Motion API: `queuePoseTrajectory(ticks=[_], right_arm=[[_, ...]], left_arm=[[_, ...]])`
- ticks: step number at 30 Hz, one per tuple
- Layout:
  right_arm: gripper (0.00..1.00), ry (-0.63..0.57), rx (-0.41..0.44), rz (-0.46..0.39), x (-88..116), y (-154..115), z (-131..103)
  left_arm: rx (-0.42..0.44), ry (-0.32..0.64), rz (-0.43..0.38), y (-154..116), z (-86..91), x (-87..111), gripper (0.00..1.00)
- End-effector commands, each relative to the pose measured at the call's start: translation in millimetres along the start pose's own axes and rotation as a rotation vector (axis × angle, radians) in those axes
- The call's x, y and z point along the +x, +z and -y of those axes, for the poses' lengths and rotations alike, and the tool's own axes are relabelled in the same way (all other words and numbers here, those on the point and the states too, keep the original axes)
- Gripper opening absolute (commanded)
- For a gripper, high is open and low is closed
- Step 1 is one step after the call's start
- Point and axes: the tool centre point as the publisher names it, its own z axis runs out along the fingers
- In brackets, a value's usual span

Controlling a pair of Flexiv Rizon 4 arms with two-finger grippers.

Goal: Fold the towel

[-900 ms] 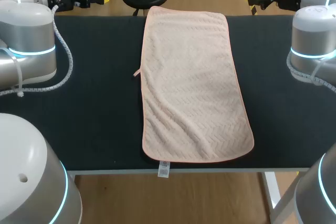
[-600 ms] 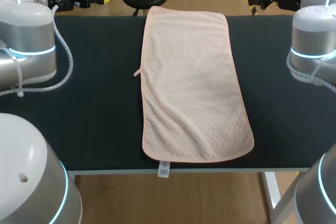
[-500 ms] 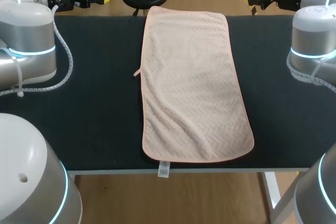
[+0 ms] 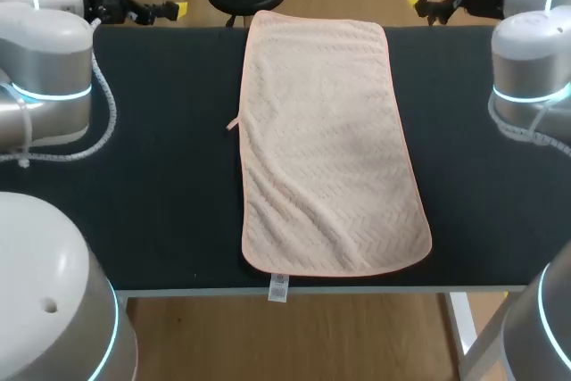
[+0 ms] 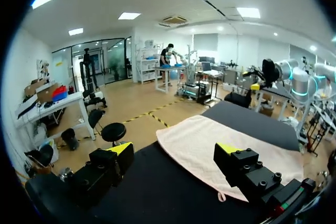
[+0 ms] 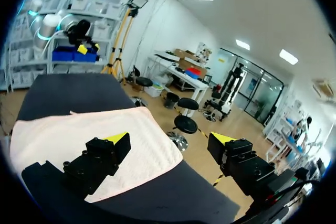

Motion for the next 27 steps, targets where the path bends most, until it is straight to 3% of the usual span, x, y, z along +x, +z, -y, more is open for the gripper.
queuePoseTrajectory(ticks=[1, 6, 8, 24, 27], right_arm=[[1.00, -0.396, 0.259, -0.137, -4, 8, -8], [1.00, -0.571, 0.370, -0.211, 5, 13, -5], [1.00, -0.579, 0.378, -0.242, 8, 13, -2], [1.00, -0.579, 0.378, -0.242, 8, 13, -2], [1.00, -0.547, 0.476, -0.282, 19, 21, 2]], left_arm=[[-0.205, 0.189, -0.051, -2, 4.0, -4.9, 1.00], [-0.405, 0.470, -0.089, 1, -6.8, 3.9, 1.00], [-0.437, 0.517, -0.106, 2, -12.0, 6.0, 1.00], [-0.429, 0.513, -0.123, 1, -13.8, 6.2, 1.00], [-0.481, 0.563, -0.130, 4, -17.1, 5.6, 1.00]])
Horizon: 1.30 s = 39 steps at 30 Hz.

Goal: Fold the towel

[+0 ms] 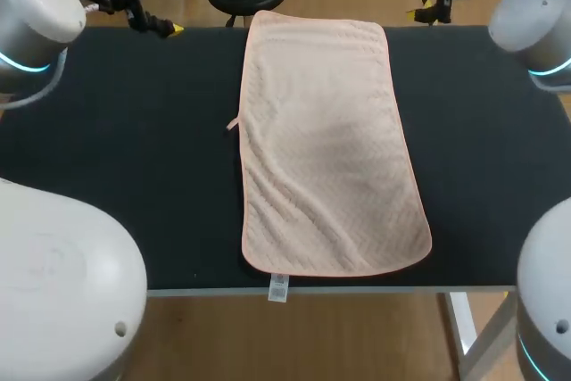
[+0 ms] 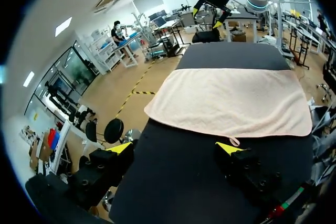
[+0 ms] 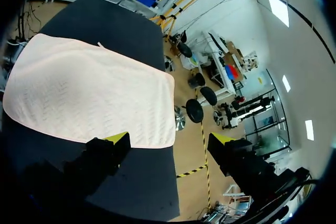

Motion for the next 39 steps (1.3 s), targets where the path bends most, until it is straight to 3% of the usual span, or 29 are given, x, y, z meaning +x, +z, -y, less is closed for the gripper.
queuePoseTrajectory(ticks=[1, 7, 17, 24, 32, 39], right_arm=[[1.00, 0.048, 0.175, -0.145, 7, 7, -8], [1.00, 0.085, 0.264, -0.232, 32, 7, -17], [1.00, 0.000, 0.379, -0.324, 71, 19, -17], [1.00, 0.020, 0.373, -0.353, 104, 30, -11], [1.00, -0.014, 0.394, -0.407, 141, 47, -3], [1.00, 0.000, 0.398, -0.452, 157, 58, 9]], left_arm=[[-0.142, 0.068, -0.035, 5, 0.6, -0.3, 1.00], [-0.215, 0.188, -0.152, 21, 9.4, 26.0, 1.00], [-0.347, 0.203, -0.311, 57, 18.4, 71.2, 1.00], [-0.352, 0.251, -0.340, 89, 24.8, 98.0, 1.00], [-0.435, 0.268, -0.410, 125, 9.0, 120.6, 1.00], [-0.429, 0.249, -0.428, 142, 4.8, 132.9, 1.00]])
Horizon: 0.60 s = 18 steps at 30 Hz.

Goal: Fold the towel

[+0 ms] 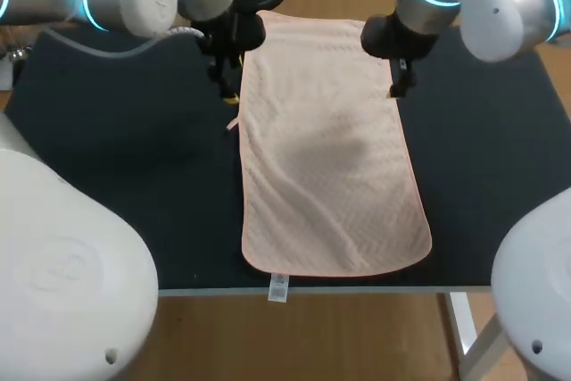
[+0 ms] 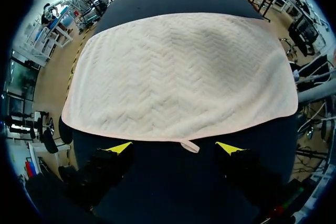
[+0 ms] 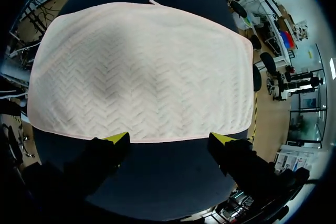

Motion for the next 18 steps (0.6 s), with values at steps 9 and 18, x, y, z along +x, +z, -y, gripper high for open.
queuePoseTrajectory(ticks=[9, 18], right_arm=[[1.00, -0.011, 0.016, -0.044, 6, 30, 4], [1.00, -0.001, 0.026, -0.072, 10, 49, 12]], left_arm=[[0.016, -0.008, -0.015, 31, 23.1, -5.3, 1.00], [-0.003, -0.030, -0.031, 54, 28.9, -7.6, 1.00]])
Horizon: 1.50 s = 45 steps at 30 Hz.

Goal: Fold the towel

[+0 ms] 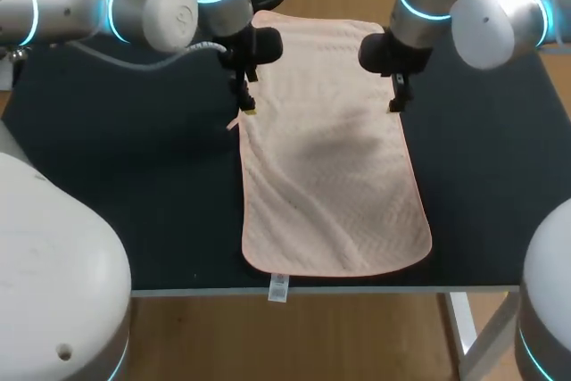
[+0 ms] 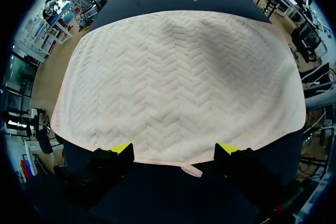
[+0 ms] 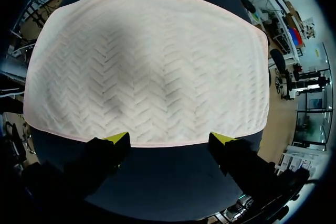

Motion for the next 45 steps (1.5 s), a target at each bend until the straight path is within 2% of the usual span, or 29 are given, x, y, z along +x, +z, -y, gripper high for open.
queuePoseTrajectory(ticks=[1, 14, 31, 43, 45], right_arm=[[1.00, 0.004, 0.005, -0.007, -3, 10, 4], [1.00, -0.022, 0.017, -0.032, 3, 23, 6], [1.00, 0.008, 0.005, -0.109, 9, 48, 11], [1.00, -0.005, 0.019, -0.122, 5, 55, 11], [1.00, -0.004, 0.020, -0.124, 5, 54, 11]], left_arm=[[-0.015, 0.000, -0.017, 15, 5.5, -7.3, 1.00], [-0.061, -0.008, -0.020, 31, 10.8, -13.5, 1.00], [-0.061, -0.024, -0.043, 47, 13.4, -3.0, 1.00], [-0.133, -0.134, -0.108, 53, 13.0, -6.6, 1.00], [-0.105, -0.123, -0.111, 52, 13.0, -7.1, 1.00]])
